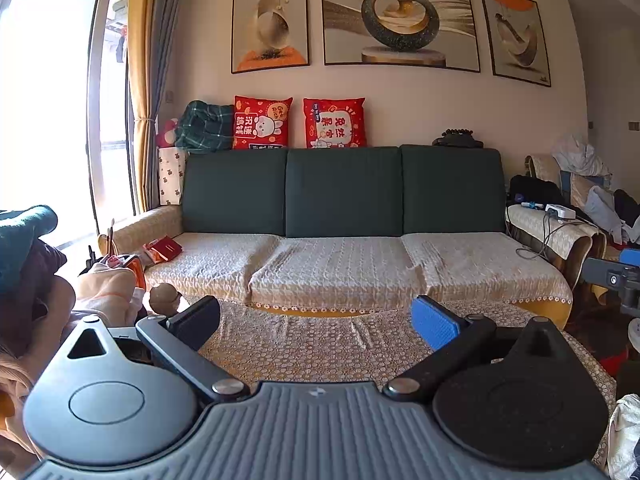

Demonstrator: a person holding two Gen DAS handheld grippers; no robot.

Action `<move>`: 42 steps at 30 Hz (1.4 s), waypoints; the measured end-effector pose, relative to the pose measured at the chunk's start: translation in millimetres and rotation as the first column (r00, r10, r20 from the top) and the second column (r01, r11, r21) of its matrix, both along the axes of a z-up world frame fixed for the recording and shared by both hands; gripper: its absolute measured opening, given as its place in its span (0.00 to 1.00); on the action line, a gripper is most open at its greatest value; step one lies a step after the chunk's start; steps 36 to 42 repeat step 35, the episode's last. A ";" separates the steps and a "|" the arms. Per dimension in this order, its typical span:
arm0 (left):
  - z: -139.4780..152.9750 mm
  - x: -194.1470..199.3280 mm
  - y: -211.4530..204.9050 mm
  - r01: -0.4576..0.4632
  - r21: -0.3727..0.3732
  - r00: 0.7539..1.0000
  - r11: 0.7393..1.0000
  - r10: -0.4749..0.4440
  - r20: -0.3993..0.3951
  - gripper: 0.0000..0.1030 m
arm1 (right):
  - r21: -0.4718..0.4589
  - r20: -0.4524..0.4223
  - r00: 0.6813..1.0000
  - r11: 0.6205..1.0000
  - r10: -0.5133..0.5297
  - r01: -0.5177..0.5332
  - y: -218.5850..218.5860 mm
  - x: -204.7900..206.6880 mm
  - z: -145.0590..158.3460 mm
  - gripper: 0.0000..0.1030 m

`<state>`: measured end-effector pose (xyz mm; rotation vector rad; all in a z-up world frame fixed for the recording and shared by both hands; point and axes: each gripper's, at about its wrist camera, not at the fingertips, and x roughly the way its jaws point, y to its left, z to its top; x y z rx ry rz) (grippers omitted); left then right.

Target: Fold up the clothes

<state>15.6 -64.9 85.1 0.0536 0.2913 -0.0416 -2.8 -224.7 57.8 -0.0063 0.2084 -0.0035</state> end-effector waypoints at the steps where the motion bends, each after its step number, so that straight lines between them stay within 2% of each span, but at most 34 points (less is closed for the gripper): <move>1: -0.5 0.0 -0.4 0.001 0.000 1.000 1.000 -0.001 -0.002 1.00 | 0.000 0.001 1.000 1.000 -0.013 0.013 8.3 -2.4 0.0 1.00; 42: -5.1 3.7 2.3 0.007 -0.008 0.999 1.000 -0.007 -0.033 1.00 | -0.002 -0.022 1.000 1.000 -0.009 0.009 28.2 7.1 -4.4 1.00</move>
